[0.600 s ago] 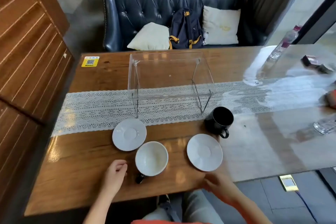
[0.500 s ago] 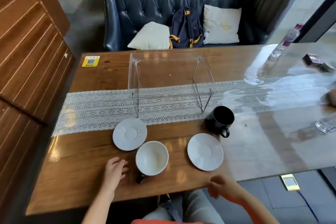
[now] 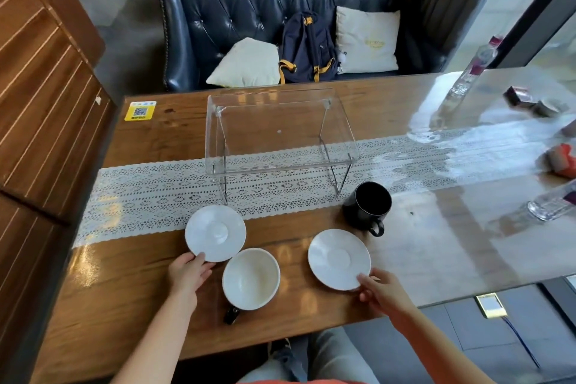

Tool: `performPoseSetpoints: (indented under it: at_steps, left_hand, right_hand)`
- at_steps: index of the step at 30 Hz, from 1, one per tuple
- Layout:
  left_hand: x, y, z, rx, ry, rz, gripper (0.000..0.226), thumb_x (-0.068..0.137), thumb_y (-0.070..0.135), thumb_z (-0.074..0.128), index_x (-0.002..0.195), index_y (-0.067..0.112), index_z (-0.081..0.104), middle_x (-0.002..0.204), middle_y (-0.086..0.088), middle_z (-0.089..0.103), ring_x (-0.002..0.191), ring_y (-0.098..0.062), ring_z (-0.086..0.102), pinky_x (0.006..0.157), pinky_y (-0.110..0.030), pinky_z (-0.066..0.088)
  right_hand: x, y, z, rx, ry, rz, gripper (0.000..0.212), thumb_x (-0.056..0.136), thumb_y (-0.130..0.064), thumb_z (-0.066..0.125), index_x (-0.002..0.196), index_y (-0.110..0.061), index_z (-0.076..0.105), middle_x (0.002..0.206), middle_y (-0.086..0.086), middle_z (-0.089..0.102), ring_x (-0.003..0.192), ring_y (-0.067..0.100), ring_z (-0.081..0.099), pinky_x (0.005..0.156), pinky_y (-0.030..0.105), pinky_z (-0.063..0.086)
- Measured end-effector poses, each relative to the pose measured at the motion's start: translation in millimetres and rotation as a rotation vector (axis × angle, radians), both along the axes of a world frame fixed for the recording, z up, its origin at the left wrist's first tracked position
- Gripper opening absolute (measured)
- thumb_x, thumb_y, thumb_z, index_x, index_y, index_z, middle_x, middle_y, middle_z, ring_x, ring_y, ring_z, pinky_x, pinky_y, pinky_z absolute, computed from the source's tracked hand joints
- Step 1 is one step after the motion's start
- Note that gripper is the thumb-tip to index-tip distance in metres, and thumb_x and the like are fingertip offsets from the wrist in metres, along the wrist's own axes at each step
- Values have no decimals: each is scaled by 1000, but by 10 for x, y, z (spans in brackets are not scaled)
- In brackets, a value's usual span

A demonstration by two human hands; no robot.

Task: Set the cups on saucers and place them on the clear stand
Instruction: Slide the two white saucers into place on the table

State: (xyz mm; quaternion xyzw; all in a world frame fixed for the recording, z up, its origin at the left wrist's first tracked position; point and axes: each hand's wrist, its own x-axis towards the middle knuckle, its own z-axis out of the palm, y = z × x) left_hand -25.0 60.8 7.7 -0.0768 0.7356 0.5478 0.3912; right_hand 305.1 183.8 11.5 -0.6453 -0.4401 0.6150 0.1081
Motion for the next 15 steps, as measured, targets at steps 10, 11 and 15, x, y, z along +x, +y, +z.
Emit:
performPoseSetpoints:
  at_steps: [10, 11, 15]
  left_hand:
    - [145, 295, 35, 22, -48, -187, 10, 86, 3, 59, 96, 4, 59, 81, -13, 67, 67, -17, 64, 54, -24, 51]
    - [155, 325, 10, -2, -39, -211, 4, 85, 3, 60, 89, 4, 60, 77, -12, 66, 64, -17, 62, 53, -25, 49]
    - [197, 400, -62, -94, -44, -271, 8, 83, 5, 63, 75, 5, 61, 68, -11, 61, 59, -21, 55, 54, -30, 42]
  right_hand:
    - [-486, 317, -47, 127, 82, 78, 8, 93, -9, 54, 93, -3, 59, 51, 9, 55, 36, 7, 51, 36, 15, 37]
    - [-523, 360, -59, 135, 87, 66, 7, 93, -8, 54, 89, -4, 58, 52, 9, 54, 35, 5, 51, 35, 15, 39]
    - [-618, 472, -132, 114, 92, -5, 14, 92, -8, 54, 79, -10, 56, 58, 6, 57, 35, 4, 55, 37, 16, 46]
